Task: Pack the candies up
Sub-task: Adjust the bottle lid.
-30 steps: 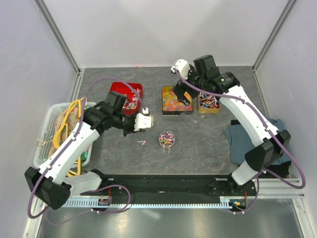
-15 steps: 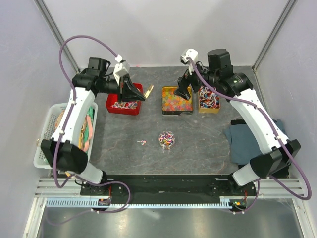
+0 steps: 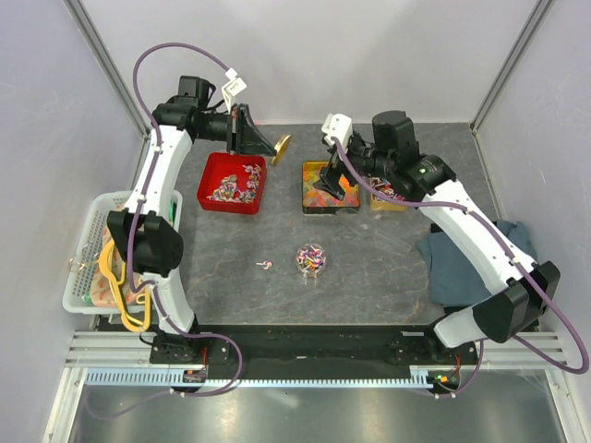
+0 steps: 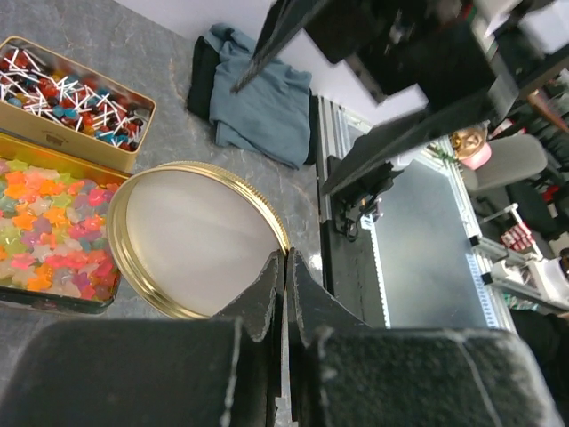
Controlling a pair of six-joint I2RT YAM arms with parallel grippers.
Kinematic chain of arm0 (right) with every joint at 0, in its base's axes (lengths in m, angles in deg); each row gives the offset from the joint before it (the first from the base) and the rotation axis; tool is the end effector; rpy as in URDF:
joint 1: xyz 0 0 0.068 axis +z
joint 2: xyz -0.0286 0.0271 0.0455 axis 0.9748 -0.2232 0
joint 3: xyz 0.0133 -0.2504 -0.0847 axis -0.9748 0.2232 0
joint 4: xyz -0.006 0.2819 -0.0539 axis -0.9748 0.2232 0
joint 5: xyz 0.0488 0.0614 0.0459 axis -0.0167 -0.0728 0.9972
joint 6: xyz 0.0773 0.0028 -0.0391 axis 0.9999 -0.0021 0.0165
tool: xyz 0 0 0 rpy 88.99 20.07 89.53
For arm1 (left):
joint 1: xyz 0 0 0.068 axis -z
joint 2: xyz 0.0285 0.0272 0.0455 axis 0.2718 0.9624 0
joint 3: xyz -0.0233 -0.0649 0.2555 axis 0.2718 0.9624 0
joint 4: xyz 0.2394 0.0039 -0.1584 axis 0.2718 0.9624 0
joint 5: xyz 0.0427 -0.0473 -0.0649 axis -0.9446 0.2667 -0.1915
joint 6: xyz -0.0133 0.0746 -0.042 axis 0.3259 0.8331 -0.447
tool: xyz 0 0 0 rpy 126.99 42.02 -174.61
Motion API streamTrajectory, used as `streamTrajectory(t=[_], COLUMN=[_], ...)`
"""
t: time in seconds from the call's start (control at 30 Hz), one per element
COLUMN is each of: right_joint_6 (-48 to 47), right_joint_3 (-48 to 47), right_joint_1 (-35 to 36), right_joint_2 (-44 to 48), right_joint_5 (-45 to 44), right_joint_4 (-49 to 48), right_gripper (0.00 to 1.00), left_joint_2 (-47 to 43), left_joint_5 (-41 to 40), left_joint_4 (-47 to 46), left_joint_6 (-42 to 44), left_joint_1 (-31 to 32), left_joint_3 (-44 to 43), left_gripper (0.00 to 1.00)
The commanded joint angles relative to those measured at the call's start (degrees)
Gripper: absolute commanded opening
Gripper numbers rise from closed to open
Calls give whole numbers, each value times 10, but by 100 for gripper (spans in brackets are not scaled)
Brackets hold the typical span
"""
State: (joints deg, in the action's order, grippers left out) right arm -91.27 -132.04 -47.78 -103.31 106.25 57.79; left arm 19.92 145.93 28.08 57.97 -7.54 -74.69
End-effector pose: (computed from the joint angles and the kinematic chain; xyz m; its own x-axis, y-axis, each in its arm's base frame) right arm 0.3190 0.2219 0.3927 0.0204 -0.4205 -0.9071 -0.8908 0.4043 -0.2075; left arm 0.4001 -0.1347 0.3854 -0.4957 0.1173 -0.8605 0.8658 -0.0113 -0.5003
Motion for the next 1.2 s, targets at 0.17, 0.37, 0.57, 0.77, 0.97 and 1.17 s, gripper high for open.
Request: streamTrajectory(t=[0.17, 0.37, 0.57, 0.77, 0.97, 1.17], right_joint_6=[6, 63, 87, 85, 83, 78], right_joint_3=[79, 15, -27, -42, -64, -105], right_joint_1=[9, 13, 12, 11, 19, 35], right_joint_2=[-27, -82, -98, -88, -93, -117], right_joint_5=[-28, 22, 71, 65, 63, 36], right_joint_4=[-215, -222, -205, -196, -186, -174], right_gripper=[98, 98, 98, 98, 98, 98], left_joint_2=[43, 43, 40, 47, 57, 59], left_joint_5=[209, 209, 209, 207, 202, 201], left_joint_4=[-5, -40, -47, -63, -79, -85], left_joint_6=[-104, -135, -140, -156, -171, -177], left_joint_1=[17, 32, 37, 37, 37, 38], left_joint_3=[-125, -115, -111, -106, -111, -109], left_gripper=[2, 2, 2, 2, 2, 2])
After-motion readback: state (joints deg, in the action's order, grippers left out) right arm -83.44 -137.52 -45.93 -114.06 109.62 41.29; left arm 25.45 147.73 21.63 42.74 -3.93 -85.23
